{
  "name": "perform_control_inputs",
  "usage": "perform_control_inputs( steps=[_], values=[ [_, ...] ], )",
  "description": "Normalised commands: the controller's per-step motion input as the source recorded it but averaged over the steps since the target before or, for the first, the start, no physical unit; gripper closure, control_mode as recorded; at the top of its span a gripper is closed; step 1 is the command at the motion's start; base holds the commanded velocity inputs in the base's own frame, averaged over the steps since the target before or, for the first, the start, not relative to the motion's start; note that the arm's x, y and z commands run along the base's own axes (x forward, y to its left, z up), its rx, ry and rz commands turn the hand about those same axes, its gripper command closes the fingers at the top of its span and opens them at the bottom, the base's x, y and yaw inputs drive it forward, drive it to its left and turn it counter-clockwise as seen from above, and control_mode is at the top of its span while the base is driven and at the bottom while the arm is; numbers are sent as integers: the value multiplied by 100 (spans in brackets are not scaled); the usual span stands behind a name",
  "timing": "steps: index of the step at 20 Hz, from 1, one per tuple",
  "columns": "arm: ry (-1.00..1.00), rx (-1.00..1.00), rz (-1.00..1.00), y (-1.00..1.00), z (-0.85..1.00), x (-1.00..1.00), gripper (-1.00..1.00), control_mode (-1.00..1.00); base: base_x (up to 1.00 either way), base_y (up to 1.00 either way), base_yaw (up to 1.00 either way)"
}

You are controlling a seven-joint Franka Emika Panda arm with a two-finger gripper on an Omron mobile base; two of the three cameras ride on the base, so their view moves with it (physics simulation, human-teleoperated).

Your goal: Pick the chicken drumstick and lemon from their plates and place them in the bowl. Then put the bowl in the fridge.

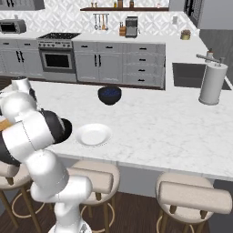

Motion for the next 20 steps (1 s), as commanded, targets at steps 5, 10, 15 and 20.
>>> perform_control_inputs(
  steps=[5,10,15,20],
  values=[
    [0,0,0,-37,-3,63,100,-100,0,0,0],
    [4,0,0,-24,-15,94,100,-100,0,0,0],
    [0,-3,0,13,-30,76,100,-100,0,0,0],
    [2,-5,-1,23,-36,19,100,-100,0,0,0]
  ],
)
